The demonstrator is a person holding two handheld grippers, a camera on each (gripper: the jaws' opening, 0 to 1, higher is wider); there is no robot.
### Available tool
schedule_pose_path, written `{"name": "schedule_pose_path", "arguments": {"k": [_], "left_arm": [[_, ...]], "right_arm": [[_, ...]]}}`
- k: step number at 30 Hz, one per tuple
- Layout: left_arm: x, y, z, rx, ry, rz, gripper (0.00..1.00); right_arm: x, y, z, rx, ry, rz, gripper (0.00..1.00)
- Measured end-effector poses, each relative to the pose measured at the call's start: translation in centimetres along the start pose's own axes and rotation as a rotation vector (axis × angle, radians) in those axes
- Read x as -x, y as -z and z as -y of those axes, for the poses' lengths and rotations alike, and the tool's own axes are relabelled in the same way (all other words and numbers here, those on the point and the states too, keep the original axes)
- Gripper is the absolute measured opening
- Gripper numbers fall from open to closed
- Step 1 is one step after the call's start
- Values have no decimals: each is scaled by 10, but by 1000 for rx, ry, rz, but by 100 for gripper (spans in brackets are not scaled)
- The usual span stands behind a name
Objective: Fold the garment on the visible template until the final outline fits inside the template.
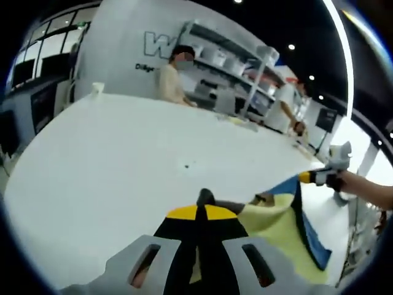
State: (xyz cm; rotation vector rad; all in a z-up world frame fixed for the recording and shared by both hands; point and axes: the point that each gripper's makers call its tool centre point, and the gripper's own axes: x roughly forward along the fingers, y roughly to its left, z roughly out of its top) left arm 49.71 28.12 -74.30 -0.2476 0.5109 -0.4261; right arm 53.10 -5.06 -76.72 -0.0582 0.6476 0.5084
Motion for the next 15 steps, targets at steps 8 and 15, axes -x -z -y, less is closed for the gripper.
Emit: {"name": "schedule_pose_path", "arguments": {"k": [8,15], "left_arm": [[-38,21,-23,14,-35,-65,0],[-62,41,-42,15,-88,-126,0]], "right_arm": [[-27,15,8,-29,15,-37,0],[-48,34,23,-76,91,-87,0]]}}
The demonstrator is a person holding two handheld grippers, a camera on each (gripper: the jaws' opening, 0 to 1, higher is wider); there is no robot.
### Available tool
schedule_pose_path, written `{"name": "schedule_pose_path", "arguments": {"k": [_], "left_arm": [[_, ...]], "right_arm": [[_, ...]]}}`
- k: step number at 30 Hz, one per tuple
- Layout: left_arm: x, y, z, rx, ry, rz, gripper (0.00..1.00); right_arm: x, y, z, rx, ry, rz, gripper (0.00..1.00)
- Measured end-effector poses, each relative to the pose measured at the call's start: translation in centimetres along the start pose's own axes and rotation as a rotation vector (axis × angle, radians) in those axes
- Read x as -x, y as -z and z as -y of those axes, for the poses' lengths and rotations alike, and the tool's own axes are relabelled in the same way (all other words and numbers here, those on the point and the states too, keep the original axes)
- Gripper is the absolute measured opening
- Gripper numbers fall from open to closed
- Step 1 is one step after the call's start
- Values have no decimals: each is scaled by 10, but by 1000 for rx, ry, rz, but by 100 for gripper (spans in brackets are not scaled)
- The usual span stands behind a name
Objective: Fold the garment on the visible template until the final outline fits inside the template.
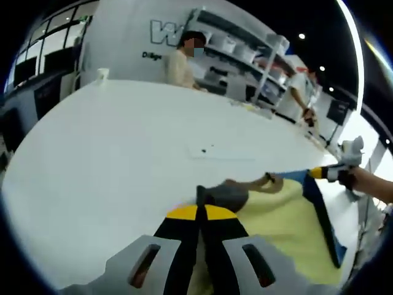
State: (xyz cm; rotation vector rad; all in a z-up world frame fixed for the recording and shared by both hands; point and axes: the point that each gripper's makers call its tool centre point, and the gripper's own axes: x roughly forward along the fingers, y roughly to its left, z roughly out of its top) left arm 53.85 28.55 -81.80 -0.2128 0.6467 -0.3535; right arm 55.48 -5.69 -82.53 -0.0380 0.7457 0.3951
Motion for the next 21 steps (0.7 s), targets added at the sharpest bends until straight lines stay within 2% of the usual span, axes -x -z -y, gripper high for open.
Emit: {"name": "schedule_pose_path", "arguments": {"k": [3,5,8,11,13,18,21], "left_arm": [[6,-1,2,-15,-14,8,0],[9,-1,3,-17,-6,7,0],[7,-3,-1,-25,-8,13,2],[11,-8,-5,-26,-18,39,4],[16,-17,-3,-24,-18,92,5],[29,-18,6,-58,-14,93,8],[37,-18,16,-85,25,112,11]], "right_arm": [[-3,6,1,-10,1,-12,0],[-1,10,-1,-1,-9,-47,1],[1,10,0,3,-3,-35,10],[6,12,-2,-8,-9,-29,10],[11,15,-5,-5,-15,-28,10],[21,22,-5,34,-39,-39,9],[27,24,-2,36,-43,-37,9]]}}
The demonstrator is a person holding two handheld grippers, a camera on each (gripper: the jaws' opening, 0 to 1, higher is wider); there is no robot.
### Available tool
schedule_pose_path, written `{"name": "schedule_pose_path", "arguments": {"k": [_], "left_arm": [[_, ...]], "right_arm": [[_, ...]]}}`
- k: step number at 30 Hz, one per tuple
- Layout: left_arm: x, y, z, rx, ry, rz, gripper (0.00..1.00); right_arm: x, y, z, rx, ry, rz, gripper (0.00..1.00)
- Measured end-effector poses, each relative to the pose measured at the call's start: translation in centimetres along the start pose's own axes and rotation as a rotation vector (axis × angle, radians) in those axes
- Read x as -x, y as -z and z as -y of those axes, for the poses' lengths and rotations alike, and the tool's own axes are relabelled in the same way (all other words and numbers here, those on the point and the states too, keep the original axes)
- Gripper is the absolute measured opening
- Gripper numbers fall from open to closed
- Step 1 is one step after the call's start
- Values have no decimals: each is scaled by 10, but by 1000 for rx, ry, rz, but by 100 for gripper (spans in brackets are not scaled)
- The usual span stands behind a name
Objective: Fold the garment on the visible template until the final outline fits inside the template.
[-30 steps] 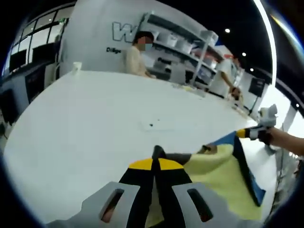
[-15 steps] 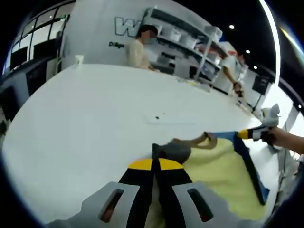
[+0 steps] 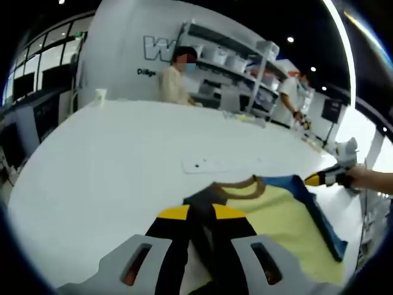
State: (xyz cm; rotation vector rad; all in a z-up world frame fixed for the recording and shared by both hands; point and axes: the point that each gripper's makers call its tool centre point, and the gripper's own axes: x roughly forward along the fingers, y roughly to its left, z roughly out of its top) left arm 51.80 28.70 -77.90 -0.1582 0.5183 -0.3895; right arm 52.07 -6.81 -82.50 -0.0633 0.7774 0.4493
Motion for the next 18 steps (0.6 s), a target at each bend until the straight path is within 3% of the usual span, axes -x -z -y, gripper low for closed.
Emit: {"name": "schedule_pose_path", "arguments": {"k": [7,18], "left_arm": [[12,3,5,-37,1,-9,15],[48,12,17,-61,-7,-38,28]], "right_arm": [[18,0,1,1,9,26,12],[48,-4,-20,52,5,88,29]]}}
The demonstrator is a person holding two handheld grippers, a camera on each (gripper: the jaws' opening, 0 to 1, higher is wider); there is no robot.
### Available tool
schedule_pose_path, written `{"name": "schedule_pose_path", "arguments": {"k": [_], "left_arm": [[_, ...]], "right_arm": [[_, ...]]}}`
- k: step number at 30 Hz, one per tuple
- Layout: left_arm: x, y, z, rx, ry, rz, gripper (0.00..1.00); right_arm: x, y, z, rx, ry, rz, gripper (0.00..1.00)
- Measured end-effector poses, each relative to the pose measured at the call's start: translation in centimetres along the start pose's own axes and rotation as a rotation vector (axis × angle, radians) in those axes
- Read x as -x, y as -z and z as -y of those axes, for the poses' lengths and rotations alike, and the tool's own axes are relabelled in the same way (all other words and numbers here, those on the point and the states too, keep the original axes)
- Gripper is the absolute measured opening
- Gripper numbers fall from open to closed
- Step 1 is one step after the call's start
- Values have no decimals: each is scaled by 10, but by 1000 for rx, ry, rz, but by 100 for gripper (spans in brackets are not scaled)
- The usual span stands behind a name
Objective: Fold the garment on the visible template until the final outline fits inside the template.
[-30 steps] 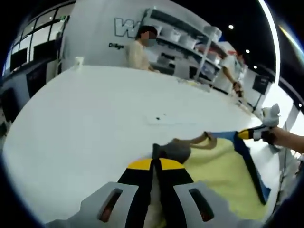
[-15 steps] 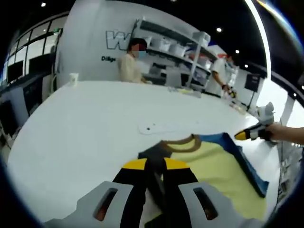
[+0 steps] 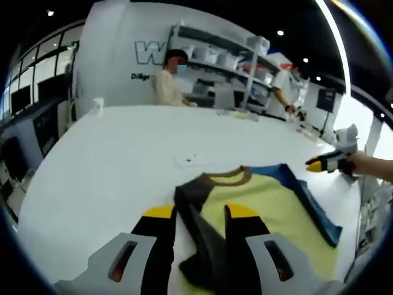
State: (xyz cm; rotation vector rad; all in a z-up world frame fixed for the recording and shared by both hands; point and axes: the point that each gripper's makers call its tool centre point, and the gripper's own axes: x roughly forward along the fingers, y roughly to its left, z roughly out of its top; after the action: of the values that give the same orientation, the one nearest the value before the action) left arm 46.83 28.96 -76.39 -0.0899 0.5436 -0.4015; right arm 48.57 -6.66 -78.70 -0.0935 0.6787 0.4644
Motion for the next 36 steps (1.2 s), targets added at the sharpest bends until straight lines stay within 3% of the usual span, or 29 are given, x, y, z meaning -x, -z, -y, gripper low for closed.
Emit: {"name": "schedule_pose_path", "arguments": {"k": [3,12,20,24,28,33,36], "left_arm": [[11,10,12,18,37,-24,31],[46,50,35,52,55,-89,35],[68,94,52,105,64,-161,32],[72,101,54,116,63,-169,32],[79,118,57,110,60,-212,31],[84,134,55,106,18,-245,30],[88,140,64,98,17,-261,28]], "right_arm": [[4,1,-3,11,-8,3,29],[36,23,-32,36,-41,-12,29],[57,59,-50,10,-53,-47,27],[62,68,-57,2,-53,-47,27],[70,78,-73,-4,-73,-61,27],[69,88,-93,-25,-91,-54,27],[69,95,-106,-20,-110,-67,27]]}}
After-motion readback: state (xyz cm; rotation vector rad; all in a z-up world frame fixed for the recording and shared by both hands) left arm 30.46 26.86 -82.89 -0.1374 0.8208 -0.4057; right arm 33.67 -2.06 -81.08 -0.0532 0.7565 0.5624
